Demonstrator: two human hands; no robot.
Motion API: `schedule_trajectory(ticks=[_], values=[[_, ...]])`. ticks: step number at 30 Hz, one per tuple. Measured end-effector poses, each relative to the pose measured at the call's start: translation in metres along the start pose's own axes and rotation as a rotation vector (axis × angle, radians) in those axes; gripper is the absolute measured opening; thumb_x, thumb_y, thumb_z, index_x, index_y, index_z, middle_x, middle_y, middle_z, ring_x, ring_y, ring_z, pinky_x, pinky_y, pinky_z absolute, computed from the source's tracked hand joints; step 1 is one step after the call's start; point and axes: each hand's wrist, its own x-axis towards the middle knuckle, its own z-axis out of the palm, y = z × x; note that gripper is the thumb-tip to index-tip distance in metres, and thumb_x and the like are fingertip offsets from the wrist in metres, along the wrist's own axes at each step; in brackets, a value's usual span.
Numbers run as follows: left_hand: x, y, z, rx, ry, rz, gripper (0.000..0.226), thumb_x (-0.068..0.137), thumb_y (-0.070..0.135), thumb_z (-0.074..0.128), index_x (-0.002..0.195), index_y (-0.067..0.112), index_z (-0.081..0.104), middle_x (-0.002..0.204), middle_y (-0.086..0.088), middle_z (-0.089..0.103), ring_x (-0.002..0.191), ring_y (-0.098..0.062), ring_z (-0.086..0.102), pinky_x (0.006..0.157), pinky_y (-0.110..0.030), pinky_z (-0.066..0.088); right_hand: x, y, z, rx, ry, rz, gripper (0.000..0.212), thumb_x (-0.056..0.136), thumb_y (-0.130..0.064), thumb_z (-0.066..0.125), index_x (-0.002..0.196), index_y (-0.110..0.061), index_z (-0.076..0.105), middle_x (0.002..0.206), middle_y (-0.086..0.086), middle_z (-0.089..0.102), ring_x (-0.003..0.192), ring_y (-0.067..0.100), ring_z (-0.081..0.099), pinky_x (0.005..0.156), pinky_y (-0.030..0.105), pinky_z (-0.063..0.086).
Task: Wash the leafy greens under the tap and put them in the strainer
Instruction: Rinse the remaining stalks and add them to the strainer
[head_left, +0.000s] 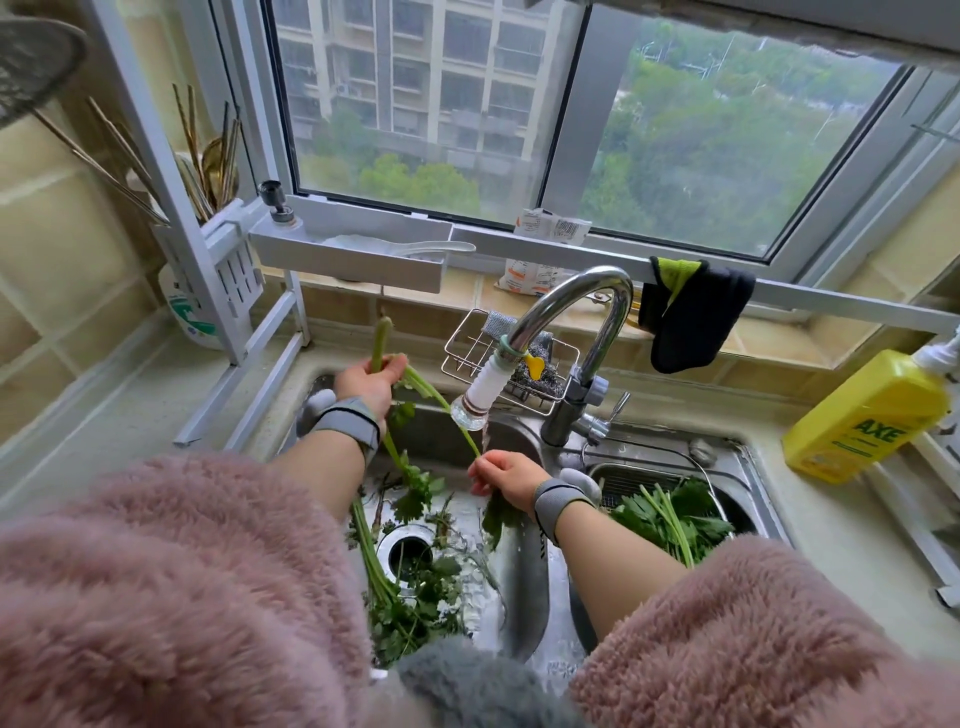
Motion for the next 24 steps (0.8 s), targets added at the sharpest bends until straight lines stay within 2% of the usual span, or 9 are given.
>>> schedule_trajectory(ticks=[3,7,11,13,15,18,20,22,24], values=[[0.006,0.008,-0.009,-0.033,0.076,0.029,0.01,0.085,0.024,0.067,0.082,0.015,0.066,0.074,-0.001,0.057,0.08,-0.024,0.048,0.082,-0.045,0.052,0.003,0.008,-0.001,-0.133,0.02,0.028,0.018,0.098,-0.023,0.044,0.091,-0.016,0.06,0.079,0.001,0.058,0.062,0.008,0.051,0.058,0.017,0.043],[0.005,0.008,-0.017,-0.048,0.112,0.09,0.009,0.086,0.021,0.066,0.092,0.014,0.064,0.091,-0.006,0.061,0.088,-0.023,0.054,0.081,-0.036,0.051,0.006,0.001,0.005,0.232,0.075,0.098,0.021,0.098,-0.016,0.043,0.08,-0.018,0.054,0.076,0.006,0.056,0.067,0.022,0.059,0.055,0.031,0.054],[0.001,0.004,-0.018,-0.054,0.114,0.132,0.015,0.087,0.017,0.064,0.098,0.008,0.064,0.093,-0.007,0.06,0.089,-0.021,0.054,0.078,-0.026,0.04,0.012,-0.012,0.01,0.472,0.117,0.055,0.021,0.093,0.009,0.042,0.091,-0.008,0.054,0.077,0.006,0.056,0.068,0.015,0.056,0.059,0.021,0.053],[0.0,0.004,-0.02,-0.056,0.12,0.127,0.013,0.087,0.016,0.065,0.097,0.009,0.064,0.093,-0.006,0.06,0.09,-0.021,0.054,0.082,-0.028,0.041,0.015,-0.019,0.013,0.553,0.137,0.067,0.022,0.095,0.006,0.04,0.084,-0.007,0.053,0.073,0.006,0.054,0.062,0.011,0.054,0.057,0.018,0.052],[-0.001,0.004,-0.021,-0.057,0.122,0.12,0.013,0.086,0.017,0.065,0.097,0.009,0.064,0.094,-0.006,0.061,0.092,-0.02,0.054,0.086,-0.031,0.043,0.016,-0.024,0.012,0.522,0.179,0.086,0.026,0.099,-0.002,0.037,0.077,-0.009,0.049,0.067,0.005,0.047,0.049,0.006,0.045,0.046,0.012,0.042],[-0.002,0.008,-0.022,-0.074,0.124,0.126,0.022,0.087,0.015,0.064,0.105,0.002,0.065,0.094,-0.006,0.06,0.089,-0.018,0.054,0.084,-0.029,0.042,0.018,-0.03,0.012,0.504,0.246,0.144,0.031,0.101,-0.011,0.03,0.072,-0.011,0.042,0.065,0.003,0.042,0.047,0.008,0.039,0.042,0.013,0.035],[-0.004,0.01,-0.023,-0.085,0.125,0.13,0.025,0.087,0.014,0.063,0.107,-0.001,0.064,0.094,-0.006,0.06,0.088,-0.016,0.053,0.082,-0.025,0.04,0.018,-0.033,0.012,0.626,0.186,0.234,0.034,0.102,-0.029,0.028,0.08,-0.009,0.047,0.07,0.006,0.048,0.052,0.012,0.045,0.05,0.02,0.04],[-0.005,0.012,-0.023,-0.084,0.128,0.129,0.026,0.088,0.015,0.063,0.108,-0.001,0.064,0.094,-0.006,0.06,0.087,-0.015,0.052,0.081,-0.024,0.039,0.016,-0.035,0.012,0.72,0.091,0.299,0.037,0.099,-0.044,0.031,0.102,-0.012,0.05,0.079,0.006,0.053,0.064,0.02,0.05,0.063,0.031,0.044],[-0.005,0.013,-0.023,-0.079,0.13,0.127,0.025,0.088,0.015,0.063,0.108,0.0,0.064,0.094,-0.006,0.06,0.086,-0.014,0.052,0.081,-0.025,0.039,0.016,-0.035,0.01,0.844,0.075,0.271,0.021,0.096,-0.031,0.048,0.109,-0.016,0.044,0.089,0.008,0.054,0.076,0.026,0.055,0.075,0.045,0.048]])
